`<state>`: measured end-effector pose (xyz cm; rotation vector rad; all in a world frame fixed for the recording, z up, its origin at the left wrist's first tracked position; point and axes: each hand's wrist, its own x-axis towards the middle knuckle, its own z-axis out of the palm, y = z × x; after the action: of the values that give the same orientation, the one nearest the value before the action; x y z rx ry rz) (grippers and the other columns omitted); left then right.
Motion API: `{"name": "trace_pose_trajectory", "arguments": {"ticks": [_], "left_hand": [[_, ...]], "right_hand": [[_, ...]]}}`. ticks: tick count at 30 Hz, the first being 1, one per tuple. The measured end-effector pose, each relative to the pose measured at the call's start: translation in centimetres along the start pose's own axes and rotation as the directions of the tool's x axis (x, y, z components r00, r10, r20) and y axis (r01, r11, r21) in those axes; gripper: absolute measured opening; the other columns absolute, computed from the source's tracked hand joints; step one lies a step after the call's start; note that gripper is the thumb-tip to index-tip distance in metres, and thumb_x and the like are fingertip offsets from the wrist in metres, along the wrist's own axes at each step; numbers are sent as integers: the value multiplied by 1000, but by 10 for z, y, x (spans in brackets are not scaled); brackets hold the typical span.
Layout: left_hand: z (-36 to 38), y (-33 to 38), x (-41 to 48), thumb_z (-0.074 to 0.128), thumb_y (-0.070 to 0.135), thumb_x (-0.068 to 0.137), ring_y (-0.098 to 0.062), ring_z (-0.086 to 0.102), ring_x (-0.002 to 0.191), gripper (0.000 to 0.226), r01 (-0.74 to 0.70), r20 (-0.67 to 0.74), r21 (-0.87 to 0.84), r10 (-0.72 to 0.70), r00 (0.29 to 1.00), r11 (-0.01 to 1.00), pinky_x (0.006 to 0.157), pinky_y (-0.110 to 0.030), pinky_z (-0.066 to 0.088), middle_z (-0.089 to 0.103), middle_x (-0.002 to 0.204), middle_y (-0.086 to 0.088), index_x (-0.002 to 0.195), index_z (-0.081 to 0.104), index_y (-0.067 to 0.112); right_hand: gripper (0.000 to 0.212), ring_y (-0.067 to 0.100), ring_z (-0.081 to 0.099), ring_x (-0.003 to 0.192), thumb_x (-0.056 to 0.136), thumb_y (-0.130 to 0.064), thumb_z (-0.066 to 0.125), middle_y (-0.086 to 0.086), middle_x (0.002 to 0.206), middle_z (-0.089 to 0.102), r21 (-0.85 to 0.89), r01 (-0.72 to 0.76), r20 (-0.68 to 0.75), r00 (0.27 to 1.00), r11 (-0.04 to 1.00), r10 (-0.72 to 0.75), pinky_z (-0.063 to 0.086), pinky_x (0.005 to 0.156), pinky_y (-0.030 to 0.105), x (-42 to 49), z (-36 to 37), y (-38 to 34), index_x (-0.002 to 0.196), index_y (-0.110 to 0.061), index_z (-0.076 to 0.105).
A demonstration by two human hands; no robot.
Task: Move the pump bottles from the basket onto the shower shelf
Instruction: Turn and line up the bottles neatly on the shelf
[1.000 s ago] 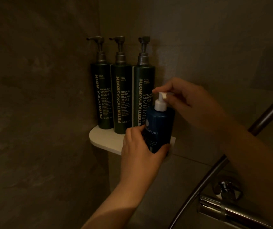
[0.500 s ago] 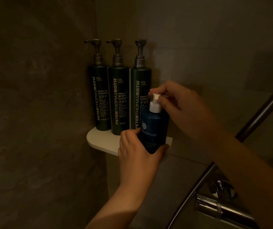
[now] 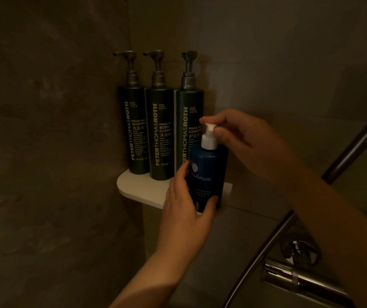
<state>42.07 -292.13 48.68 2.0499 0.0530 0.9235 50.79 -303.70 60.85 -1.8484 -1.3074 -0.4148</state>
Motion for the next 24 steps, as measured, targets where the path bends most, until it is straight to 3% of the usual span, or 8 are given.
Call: {"name": "trace_pose_trajectory", "arguments": {"ticks": [7,10,13,15,18,21,24], "left_hand": [[2,-1,-1,68,39,78,-1,33,127,81,-14,-66,32,16,998,999,106,-36,35,32,133,23,127,7,59],[3,-1,0,68,39,78,-1,34,127,81,-29,-76,50,33,997,998,106,-37,36,30,129,24,129,8,55],[1,0,1,68,41,78,-1,32,127,82,-52,-58,92,58,997,994,107,-36,35,33,136,18,131,6,53],[-2,1,1,68,44,77,-3,30,129,84,-76,-28,128,80,996,989,108,-35,33,31,141,11,134,7,49],[-8,-2,-1,68,45,77,-5,25,132,88,-159,-1,218,163,987,963,108,-30,29,24,144,8,140,8,40],[-13,-6,-5,65,38,80,-3,31,127,79,-199,-4,239,206,979,950,102,-27,35,23,138,14,140,14,38],[-13,-9,-10,64,30,82,-2,37,121,74,-210,-2,273,219,976,939,94,-19,36,26,134,12,140,17,37]], "right_hand": [[19,-8,56,110,95,-21,50,-22,116,61,-13,-6,-14,1000,1000,6,47,90,15,3,0,4,110,-27,60],[26,-11,54,108,95,-22,49,-26,115,58,-30,-30,-6,1000,999,30,45,87,10,0,-1,1,118,-31,57],[46,-14,47,116,95,-30,48,-30,126,46,52,-60,-16,998,997,61,42,88,6,-17,9,-1,137,-43,34],[60,-8,41,126,92,-37,50,-25,140,36,92,-96,-113,988,991,106,41,98,16,-35,21,0,142,-47,19],[62,1,39,129,87,-38,55,-17,141,33,9,-93,-260,961,996,92,40,103,26,-60,40,6,142,-40,25],[63,5,42,127,87,-33,60,-11,140,31,-64,-85,-300,952,994,62,41,101,21,-78,55,16,141,-35,28],[72,4,42,126,84,-33,61,-13,143,27,-29,-145,-301,945,989,130,44,96,18,-89,68,22,144,-41,22]]}}
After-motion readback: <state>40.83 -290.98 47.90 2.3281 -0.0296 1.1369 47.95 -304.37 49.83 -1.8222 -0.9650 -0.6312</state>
